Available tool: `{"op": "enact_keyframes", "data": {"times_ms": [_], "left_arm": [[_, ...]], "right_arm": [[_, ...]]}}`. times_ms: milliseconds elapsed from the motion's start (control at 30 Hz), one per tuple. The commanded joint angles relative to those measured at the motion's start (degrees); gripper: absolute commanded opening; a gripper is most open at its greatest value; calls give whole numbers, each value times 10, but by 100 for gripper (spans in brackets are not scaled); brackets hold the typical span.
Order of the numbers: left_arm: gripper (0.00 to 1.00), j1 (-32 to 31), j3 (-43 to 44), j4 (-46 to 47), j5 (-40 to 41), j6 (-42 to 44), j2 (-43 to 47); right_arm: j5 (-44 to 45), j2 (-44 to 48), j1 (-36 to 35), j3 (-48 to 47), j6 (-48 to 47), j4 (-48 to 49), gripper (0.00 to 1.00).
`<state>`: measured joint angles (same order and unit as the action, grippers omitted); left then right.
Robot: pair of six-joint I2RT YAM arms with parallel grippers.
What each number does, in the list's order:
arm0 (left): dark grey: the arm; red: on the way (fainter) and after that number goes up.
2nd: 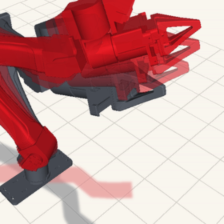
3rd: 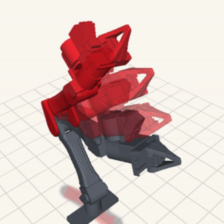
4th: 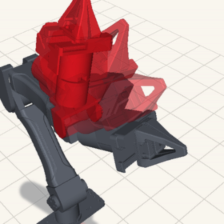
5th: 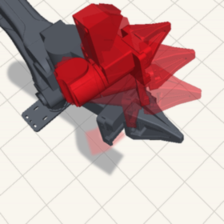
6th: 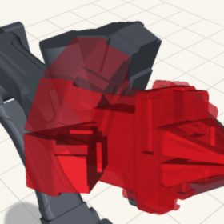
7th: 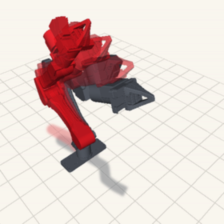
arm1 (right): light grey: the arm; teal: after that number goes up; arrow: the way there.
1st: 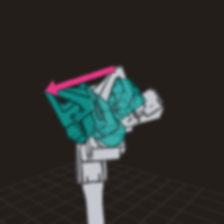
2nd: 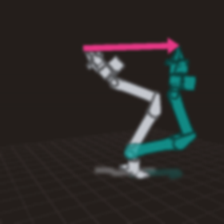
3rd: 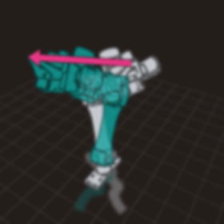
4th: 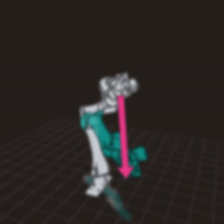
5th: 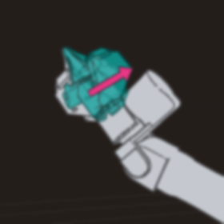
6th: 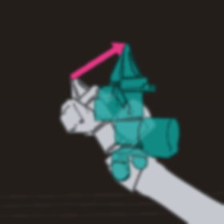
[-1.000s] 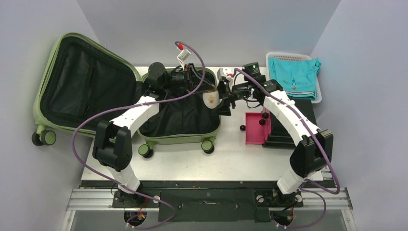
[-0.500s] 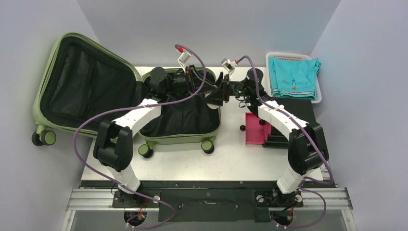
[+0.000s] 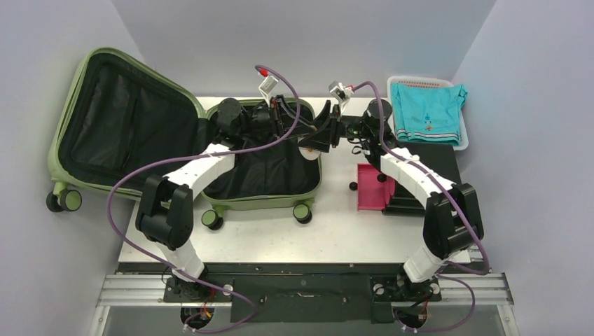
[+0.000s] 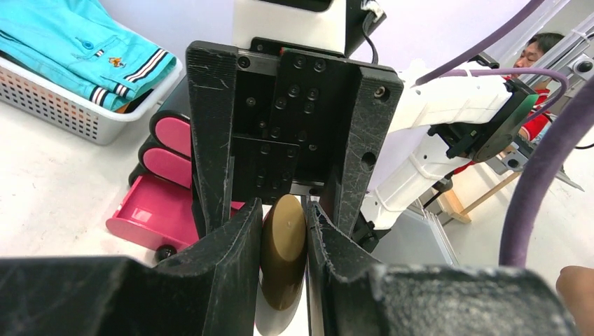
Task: Open, take out, and arrange the luggage
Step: Place the personal item in the drawer.
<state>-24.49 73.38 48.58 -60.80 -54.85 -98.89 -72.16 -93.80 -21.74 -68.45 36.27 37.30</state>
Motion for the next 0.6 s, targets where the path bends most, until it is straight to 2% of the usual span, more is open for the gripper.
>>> {"op": "enact_keyframes", "data": {"times_ms": [0, 33, 67, 100, 133, 167, 300, 367, 433, 467, 533, 567], "left_arm": [[0, 7, 15, 11, -9, 2, 9], [0, 8, 17, 13, -9, 0, 8], [0, 9, 18, 14, -9, -1, 7], [0, 9, 19, 16, -9, -3, 7], [0, 10, 20, 17, -9, -4, 7], [0, 10, 22, 19, -9, -6, 5], [0, 10, 22, 24, -10, -11, 4], [0, 10, 20, 25, -9, -12, 4], [0, 10, 18, 25, -10, -9, 5], [0, 10, 17, 24, -10, -8, 6], [0, 10, 16, 22, -10, -6, 6], [0, 10, 14, 21, -9, -5, 6]], "right_arm": [[-11, 43, 10, -27, -186, -198, 50], [-1, 44, 10, -39, -277, -250, 50], [5, 43, 10, -67, -327, -374, 51], [16, 38, 9, -80, -430, -489, 51], [25, 34, 7, -103, -506, -531, 51], [29, 28, 6, -111, -527, -583, 51], [35, 24, 6, -118, -546, -591, 50], [36, 24, 4, -114, -538, -580, 45], [33, 24, 4, -114, -535, -577, 36], [29, 23, 4, -115, -534, -576, 22], [21, 21, 4, -118, -532, -575, 10], [18, 21, 4, -118, -532, -575, 9]]}}
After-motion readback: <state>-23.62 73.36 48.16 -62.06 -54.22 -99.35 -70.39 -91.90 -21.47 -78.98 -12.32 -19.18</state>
